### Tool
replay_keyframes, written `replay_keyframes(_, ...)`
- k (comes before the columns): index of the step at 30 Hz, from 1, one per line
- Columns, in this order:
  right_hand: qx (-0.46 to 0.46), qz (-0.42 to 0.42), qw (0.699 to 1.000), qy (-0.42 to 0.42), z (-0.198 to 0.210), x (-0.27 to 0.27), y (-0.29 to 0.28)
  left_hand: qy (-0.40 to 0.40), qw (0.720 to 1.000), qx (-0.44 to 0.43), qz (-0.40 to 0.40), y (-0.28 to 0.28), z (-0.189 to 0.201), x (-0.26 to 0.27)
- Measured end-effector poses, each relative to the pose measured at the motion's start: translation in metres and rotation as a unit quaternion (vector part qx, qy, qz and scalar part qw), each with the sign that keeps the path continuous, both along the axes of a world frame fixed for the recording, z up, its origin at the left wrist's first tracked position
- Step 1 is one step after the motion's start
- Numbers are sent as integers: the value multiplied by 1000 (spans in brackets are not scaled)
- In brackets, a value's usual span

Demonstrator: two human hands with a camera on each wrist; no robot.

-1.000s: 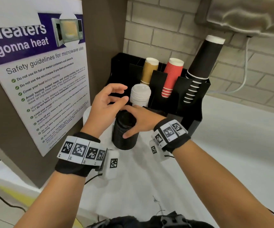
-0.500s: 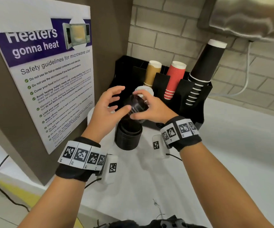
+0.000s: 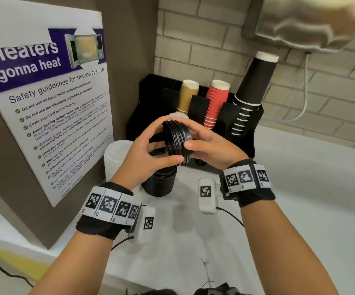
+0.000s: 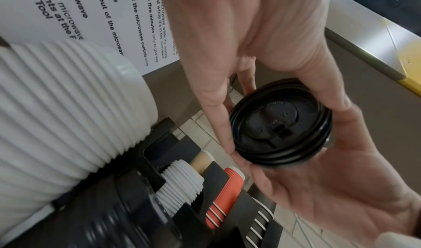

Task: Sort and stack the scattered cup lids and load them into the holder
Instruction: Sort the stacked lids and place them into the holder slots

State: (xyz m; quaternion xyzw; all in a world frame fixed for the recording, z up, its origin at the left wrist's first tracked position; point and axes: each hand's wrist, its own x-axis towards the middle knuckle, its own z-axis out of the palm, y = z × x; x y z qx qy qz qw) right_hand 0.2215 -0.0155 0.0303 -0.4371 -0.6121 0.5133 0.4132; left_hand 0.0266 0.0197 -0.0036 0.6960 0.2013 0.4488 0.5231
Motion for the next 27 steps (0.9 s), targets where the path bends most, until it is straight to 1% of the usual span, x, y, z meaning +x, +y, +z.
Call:
replay_keyframes(4, 6, -19, 1000, 13, -1, 4, -3, -4, 1000, 6, -5, -2, 1, 3)
replay_keyframes(7, 17, -33, 999, 29, -3, 2, -4, -5, 1000, 17, 9, -3, 3, 5)
replay_keyframes(15, 31, -58, 997, 30, -1, 2, -5, -4, 1000, 24, 3, 2, 0, 10)
replay_keyframes(24, 80, -89, 991, -52, 7, -4, -4, 8, 999, 35, 29, 6, -2, 18)
replay_keyframes(27, 99, -100, 987, -76, 15, 3, -1, 11, 999, 9, 33, 8, -1, 17)
